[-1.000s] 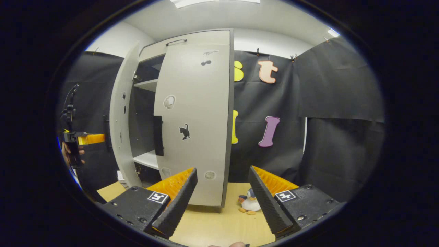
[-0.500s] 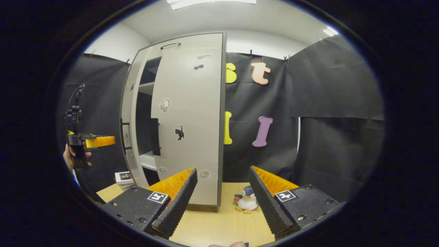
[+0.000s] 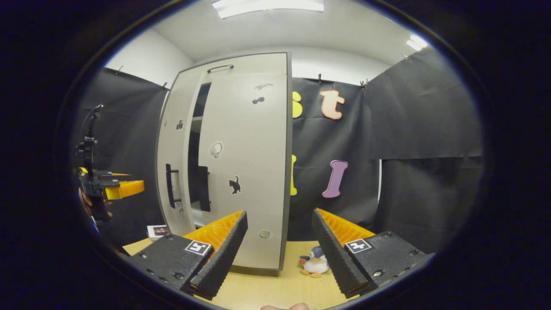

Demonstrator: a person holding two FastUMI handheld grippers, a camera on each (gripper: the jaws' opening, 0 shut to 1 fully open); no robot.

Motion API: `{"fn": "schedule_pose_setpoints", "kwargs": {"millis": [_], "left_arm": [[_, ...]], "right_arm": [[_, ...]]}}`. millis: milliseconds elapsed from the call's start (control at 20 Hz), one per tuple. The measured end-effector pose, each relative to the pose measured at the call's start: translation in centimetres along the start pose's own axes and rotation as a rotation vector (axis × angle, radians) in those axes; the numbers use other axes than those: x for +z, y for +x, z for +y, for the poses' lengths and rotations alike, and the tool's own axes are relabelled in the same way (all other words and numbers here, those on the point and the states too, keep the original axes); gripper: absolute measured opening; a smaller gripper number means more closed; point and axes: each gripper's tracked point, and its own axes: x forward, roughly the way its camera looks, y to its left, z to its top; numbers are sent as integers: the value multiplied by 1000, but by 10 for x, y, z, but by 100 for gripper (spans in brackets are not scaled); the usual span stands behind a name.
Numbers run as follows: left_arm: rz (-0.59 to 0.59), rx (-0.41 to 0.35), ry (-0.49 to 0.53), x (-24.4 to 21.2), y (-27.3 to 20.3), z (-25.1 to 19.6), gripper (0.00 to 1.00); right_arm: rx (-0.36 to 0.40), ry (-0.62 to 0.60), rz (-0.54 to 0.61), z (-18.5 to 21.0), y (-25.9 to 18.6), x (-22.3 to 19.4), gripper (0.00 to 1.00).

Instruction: Grasp the bottle in the cabinet with the left hand and place it on the coaster, then close the right door with the right hand and the left door with the left hand.

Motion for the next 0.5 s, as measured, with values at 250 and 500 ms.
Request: {"fn": "schedule_pose_setpoints", "kwargs": {"millis": [250, 500], "left_arm": [[-48, 66, 5, 17, -22, 6, 98], [-103, 97, -27, 43, -46, 15, 97]], "right_arm": [[7, -18, -90, 14, -1, 23, 99], [-25, -7, -146, 7, -4, 43, 99]]}}
